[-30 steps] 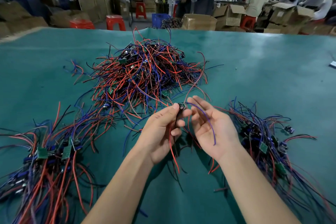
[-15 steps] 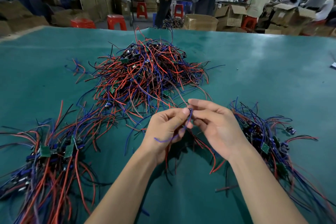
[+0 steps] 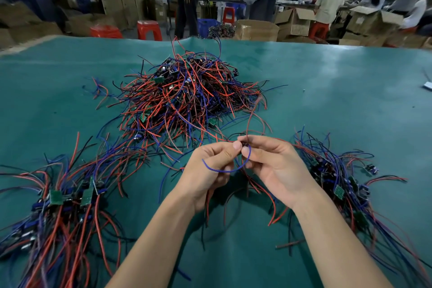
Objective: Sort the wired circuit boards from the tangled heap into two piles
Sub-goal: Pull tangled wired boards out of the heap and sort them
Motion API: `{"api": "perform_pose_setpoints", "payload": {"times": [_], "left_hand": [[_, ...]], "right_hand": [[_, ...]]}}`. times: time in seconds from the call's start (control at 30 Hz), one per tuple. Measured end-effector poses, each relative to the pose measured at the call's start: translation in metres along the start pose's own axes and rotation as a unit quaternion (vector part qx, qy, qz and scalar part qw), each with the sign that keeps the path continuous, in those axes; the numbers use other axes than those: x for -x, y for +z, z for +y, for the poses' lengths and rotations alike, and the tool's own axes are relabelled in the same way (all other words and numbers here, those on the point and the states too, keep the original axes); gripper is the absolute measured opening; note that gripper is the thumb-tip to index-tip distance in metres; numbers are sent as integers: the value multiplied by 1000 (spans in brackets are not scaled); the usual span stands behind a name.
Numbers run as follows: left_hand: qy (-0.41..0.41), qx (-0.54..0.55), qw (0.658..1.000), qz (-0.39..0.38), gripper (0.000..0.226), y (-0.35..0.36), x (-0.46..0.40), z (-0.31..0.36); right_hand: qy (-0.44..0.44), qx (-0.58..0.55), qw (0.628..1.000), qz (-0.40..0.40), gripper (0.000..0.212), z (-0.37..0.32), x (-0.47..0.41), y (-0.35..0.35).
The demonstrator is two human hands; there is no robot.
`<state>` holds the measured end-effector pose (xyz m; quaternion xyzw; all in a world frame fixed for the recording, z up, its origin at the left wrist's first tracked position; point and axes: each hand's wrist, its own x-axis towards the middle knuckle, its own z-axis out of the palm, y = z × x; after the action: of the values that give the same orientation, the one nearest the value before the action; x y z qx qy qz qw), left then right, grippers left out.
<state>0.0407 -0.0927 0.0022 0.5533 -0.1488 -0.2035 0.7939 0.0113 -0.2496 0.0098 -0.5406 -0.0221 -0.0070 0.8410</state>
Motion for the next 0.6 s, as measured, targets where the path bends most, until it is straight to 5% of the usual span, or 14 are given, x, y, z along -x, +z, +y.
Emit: {"api": "perform_pose_setpoints", "payload": {"times": [0.27,0.47,0.6], "left_hand": [[-29,11,999,-23,11,3,2,1],[-28,-2,1000,13,7,2,0,1],[-23,-28,999,19,10,3,-2,0]], "right_hand": [[-8,-14,999,36,10,-4,1,1],[-99,181,970,126,9,-3,1,2],[-101,188,965,150,15,-5,2,-1]]}}
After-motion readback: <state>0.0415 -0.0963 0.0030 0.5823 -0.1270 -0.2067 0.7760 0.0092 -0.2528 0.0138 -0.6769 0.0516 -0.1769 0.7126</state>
